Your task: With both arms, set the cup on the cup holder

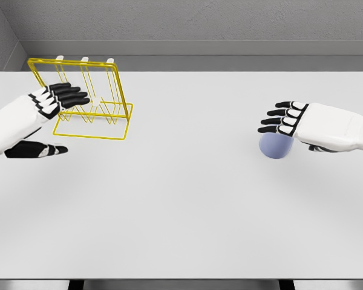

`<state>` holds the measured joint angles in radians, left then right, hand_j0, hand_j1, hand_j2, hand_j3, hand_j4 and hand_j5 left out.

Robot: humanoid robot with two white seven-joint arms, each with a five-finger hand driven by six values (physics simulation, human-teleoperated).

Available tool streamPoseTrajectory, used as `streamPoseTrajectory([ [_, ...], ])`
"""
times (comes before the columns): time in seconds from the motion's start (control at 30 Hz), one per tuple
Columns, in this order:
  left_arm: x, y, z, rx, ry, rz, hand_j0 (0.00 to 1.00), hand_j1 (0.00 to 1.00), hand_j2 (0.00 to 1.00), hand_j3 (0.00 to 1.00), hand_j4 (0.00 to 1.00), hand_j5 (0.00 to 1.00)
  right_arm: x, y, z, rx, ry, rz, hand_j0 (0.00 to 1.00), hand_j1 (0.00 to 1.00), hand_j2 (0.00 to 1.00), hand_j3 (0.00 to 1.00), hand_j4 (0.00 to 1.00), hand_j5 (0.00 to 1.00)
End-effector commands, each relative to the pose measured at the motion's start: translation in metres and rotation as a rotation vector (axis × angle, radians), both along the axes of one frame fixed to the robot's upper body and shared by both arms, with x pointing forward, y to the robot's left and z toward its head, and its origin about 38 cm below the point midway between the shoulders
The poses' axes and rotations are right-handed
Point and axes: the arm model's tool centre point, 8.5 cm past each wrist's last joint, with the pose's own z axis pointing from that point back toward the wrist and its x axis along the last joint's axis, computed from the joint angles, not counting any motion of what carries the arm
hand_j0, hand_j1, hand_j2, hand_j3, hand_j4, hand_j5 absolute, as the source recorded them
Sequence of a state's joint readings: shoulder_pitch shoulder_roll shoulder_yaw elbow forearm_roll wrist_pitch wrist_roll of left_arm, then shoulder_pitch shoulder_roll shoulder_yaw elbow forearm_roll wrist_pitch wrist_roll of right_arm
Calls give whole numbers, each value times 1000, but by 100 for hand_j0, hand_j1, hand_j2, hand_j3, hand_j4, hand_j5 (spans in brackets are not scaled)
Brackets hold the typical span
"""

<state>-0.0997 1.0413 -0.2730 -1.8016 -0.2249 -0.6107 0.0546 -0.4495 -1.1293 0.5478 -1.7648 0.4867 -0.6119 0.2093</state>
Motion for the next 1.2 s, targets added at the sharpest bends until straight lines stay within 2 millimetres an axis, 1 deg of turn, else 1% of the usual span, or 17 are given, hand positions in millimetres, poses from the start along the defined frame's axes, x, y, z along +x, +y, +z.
streamPoseTrajectory([
  [0.0, -1, -2, -4, -11, 13, -6, 100, 100, 100, 100, 100, 100, 0, -1, 0, -1, 3, -2, 100, 100, 100, 100, 100, 100],
  [0.13, -5, -10, -18, -21, 56, -24, 100, 100, 100, 100, 100, 100, 0, 0, -2, -9, 7, -1, 100, 100, 100, 100, 100, 100],
  [0.2, -6, -13, -25, -36, 75, -30, 100, 100, 100, 100, 100, 100, 7, -6, -1, -10, -4, -27, 100, 100, 100, 100, 100, 100],
  [0.27, -7, -13, -25, -57, 84, -29, 100, 100, 100, 100, 100, 100, 27, -15, 1, 20, -18, -80, 100, 100, 100, 100, 100, 100],
  [0.3, -9, -13, -28, -86, 124, -33, 100, 100, 100, 100, 100, 100, 37, -23, 1, 5, -10, -119, 100, 100, 100, 100, 100, 100],
  [0.33, -10, -13, -32, -134, 169, -36, 100, 100, 100, 100, 100, 100, 47, -25, -6, -17, 24, -147, 100, 100, 100, 100, 100, 100],
  [0.37, -13, -17, -41, -176, 226, -43, 100, 100, 100, 100, 100, 100, 57, -23, -12, -22, 46, -159, 100, 100, 100, 100, 100, 100],
  [0.47, -22, -27, -64, -330, 392, -51, 100, 100, 100, 100, 100, 100, 74, -18, -28, -36, 89, -171, 100, 100, 100, 100, 100, 100],
  [0.6, -36, -36, -93, -475, 586, -43, 100, 100, 100, 100, 100, 100, 80, -31, -37, -94, 94, -212, 100, 100, 100, 100, 100, 100],
  [0.63, -37, -36, -96, -499, 613, -37, 100, 100, 100, 100, 100, 100, 81, -37, -38, -99, 97, -228, 100, 100, 100, 100, 100, 100],
  [0.73, -37, -29, -94, -495, 625, -24, 100, 100, 100, 100, 100, 100, 82, -37, -41, -121, 91, -230, 100, 100, 100, 100, 100, 100],
  [0.87, -37, -20, -90, -450, 621, -16, 100, 100, 100, 100, 100, 100, 85, -27, -44, -125, 86, -210, 100, 100, 100, 100, 100, 100],
  [0.93, -35, -20, -86, -425, 617, -30, 100, 100, 100, 100, 100, 100, 85, -22, -45, -114, 81, -197, 100, 100, 100, 100, 100, 100],
  [1.0, -32, -17, -89, -394, 644, 7, 100, 100, 100, 100, 100, 100, 84, -21, -47, -118, 85, -193, 100, 100, 100, 100, 100, 100],
  [1.07, -26, -14, -95, -371, 694, 88, 100, 100, 100, 100, 100, 100, 84, -19, -48, -121, 89, -188, 100, 100, 100, 100, 100, 100],
  [1.13, -22, -16, -102, -363, 722, 134, 100, 100, 100, 100, 100, 100, 84, -17, -48, -117, 87, -182, 100, 100, 100, 100, 100, 100],
  [1.17, -22, -22, -105, -382, 726, 126, 100, 100, 100, 100, 100, 100, 84, -16, -49, -120, 88, -181, 100, 100, 100, 100, 100, 100],
])
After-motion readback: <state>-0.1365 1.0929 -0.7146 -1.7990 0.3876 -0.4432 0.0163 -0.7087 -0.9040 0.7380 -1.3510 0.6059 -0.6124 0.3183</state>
